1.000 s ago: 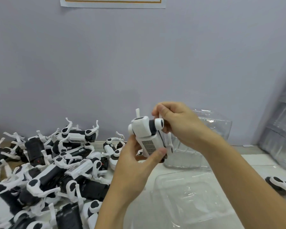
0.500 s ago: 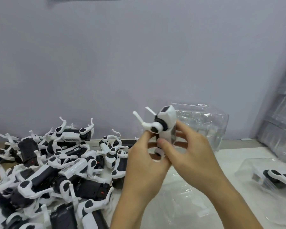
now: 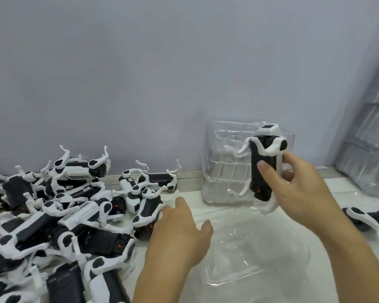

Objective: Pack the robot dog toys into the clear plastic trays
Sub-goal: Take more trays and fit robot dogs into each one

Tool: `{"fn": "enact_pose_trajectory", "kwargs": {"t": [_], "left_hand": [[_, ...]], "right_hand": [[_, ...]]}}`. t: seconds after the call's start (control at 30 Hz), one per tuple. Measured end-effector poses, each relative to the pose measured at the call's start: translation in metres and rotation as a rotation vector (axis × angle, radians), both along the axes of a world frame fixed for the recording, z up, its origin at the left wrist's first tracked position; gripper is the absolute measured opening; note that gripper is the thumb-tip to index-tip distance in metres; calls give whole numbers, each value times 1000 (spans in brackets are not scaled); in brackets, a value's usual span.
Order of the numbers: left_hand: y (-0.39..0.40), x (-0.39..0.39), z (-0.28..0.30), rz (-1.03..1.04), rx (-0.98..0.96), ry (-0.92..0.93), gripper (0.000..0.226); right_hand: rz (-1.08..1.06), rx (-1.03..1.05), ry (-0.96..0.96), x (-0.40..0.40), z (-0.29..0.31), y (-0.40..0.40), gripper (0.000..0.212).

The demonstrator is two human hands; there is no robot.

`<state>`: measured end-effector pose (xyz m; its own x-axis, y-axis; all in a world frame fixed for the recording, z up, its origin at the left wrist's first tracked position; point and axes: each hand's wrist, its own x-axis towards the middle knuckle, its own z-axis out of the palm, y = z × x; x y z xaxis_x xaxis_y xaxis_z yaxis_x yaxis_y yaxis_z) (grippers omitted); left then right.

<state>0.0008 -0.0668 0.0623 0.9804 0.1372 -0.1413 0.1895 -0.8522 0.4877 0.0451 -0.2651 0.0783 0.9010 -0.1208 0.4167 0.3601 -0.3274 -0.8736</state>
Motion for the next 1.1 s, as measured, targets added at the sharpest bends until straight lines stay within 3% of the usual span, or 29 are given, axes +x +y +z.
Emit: {"fn": "enact_pose_trajectory", "kwargs": {"t": [0.1, 0.3, 0.53, 0.73, 0.97, 1.1], "left_hand": [[0, 3, -8, 46, 2, 38, 37], [10, 17, -26, 191, -189, -197, 28], [15, 26, -39, 192, -334, -322, 26], [15, 30, -44, 122, -417, -341, 29], [15, 32, -46, 88, -451, -346, 28], [15, 33, -46, 84, -428, -349, 30]], "right_hand": [[20, -11, 75, -2, -1, -14, 11], [224, -168, 174, -7, 2, -11, 40], [393, -313, 246, -4, -4, 21, 47], [305, -534, 270, 4, -22, 28, 39], [314, -583, 331, 3, -28, 29, 53], [290, -673, 339, 4, -32, 31, 44]]}}
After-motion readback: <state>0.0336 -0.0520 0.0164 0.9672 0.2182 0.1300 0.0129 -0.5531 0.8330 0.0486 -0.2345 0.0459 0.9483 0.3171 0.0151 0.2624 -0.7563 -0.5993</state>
